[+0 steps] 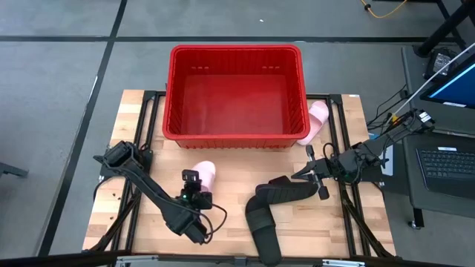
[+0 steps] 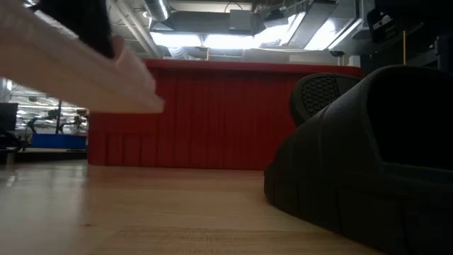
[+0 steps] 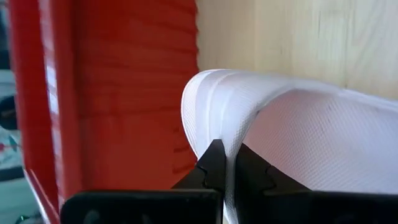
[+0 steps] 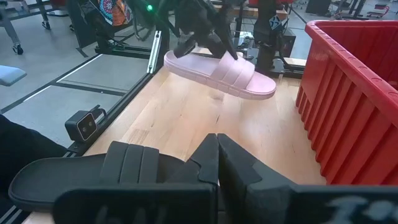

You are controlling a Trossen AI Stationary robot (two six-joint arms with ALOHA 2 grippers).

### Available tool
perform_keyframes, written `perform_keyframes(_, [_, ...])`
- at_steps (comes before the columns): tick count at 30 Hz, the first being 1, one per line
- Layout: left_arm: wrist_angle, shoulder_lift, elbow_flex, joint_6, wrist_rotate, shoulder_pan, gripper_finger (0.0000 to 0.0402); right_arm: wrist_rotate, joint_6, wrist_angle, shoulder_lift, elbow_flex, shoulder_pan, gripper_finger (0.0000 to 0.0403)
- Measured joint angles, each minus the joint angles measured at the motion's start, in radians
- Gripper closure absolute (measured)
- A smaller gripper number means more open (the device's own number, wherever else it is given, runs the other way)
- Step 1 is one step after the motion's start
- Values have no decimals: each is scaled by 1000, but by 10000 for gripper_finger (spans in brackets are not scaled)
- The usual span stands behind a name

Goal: Pick and place slides into bin
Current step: Put the bottom pink slides into the red bin

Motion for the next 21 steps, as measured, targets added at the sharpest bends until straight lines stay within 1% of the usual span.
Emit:
perform_keyframes(7, [0,0,105,69,-179,-18,398,0,0,0,0,0,0,396])
perform_keyframes(13, [0,0,189,129,-261,-18,398,0,-1,0,0,0,0,396])
perform_keyframes(18, [0,0,276,198,-428,-1,398,0,3,0,0,0,0,396])
perform_keyframes(21, [-1,0,346,278,-488,14,398,0,18,3,0,0,0,396])
